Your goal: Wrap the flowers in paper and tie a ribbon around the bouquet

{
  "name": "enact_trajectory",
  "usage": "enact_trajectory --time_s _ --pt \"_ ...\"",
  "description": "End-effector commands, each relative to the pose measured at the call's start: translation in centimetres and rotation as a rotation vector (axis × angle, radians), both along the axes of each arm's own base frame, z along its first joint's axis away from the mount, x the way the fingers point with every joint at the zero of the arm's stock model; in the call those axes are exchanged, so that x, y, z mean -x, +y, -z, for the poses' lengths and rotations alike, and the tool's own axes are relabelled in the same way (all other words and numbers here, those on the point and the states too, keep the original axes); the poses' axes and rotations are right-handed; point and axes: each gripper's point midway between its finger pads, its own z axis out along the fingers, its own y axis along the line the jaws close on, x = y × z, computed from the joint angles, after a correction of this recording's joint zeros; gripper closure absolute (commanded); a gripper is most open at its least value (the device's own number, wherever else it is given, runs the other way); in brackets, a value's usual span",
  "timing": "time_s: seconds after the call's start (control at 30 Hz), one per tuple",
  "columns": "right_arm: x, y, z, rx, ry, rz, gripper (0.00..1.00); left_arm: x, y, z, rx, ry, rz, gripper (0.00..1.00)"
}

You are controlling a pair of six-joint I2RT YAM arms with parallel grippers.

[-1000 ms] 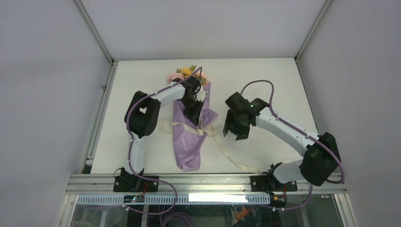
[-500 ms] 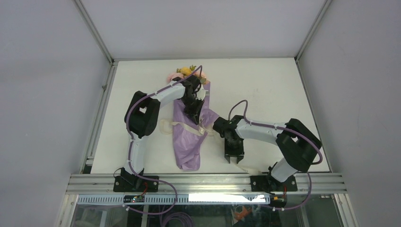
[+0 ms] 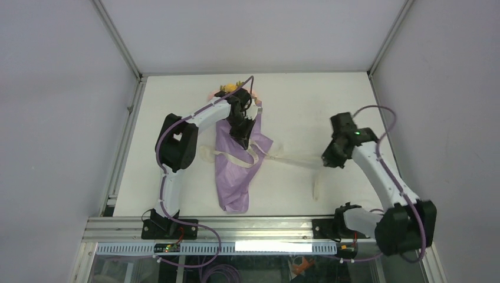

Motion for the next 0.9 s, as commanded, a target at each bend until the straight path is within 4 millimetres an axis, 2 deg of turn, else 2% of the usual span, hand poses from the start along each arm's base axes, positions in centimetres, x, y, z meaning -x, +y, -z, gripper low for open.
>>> enact_trajectory --time_s 0.0,0.17,0.3,0.4,0.43,0.5,0.57,0.63,0.7,0.73,0.87 --pt "-0.8 -7.6 -5.5 0.039 -0.179 0.218 1.0 -1.5 -0.2 -2.0 0.021 -0.075 0.021 1.0" --pt "-1.3 -12.7 -9.9 0.038 -0.281 0.362 1.0 -1.6 0.0 -1.8 0.006 -0.075 0.031 1.0" --pt "-2.7 -15.5 -14.2 0.118 -0.372 0.413 1.0 -1.8 0.0 -1.9 0.005 -0.083 0.031 1.0" --pt "-4.7 -16.8 -18.0 0.139 -0.479 0.436 1.0 -1.7 0.0 -1.9 0.005 -0.082 0.033 1.0" --pt "-5.5 -16.8 -19.3 0.131 -0.514 0.424 1.0 -1.7 0.0 -1.8 0.004 -0.081 0.034 1.0" --pt "-7.3 -15.6 -21.6 0.089 -0.582 0.362 1.0 -1.7 0.0 -1.7 0.003 -0.079 0.037 1.0" --pt "-8.8 -13.0 -22.8 0.085 -0.614 0.247 1.0 -1.8 -0.1 -1.6 0.005 -0.076 0.039 1.0" --pt "-10.0 -8.6 -23.2 0.066 -0.638 0.071 1.0 -2.0 -0.3 -1.6 0.009 -0.075 0.037 1.0" --pt "-10.9 -2.3 -23.5 -0.024 -0.684 -0.126 1.0 -2.2 -0.5 -1.6 0.015 -0.072 0.038 1.0" --pt "-10.9 1.5 -23.2 -0.102 -0.705 -0.239 1.0 -2.2 -0.7 -1.7 0.025 -0.068 0.042 1.0" --pt "-8.4 16.1 -23.8 -0.422 -0.794 -0.645 1.0 -1.9 -1.0 -1.6 0.05 -0.043 0.052 1.0"
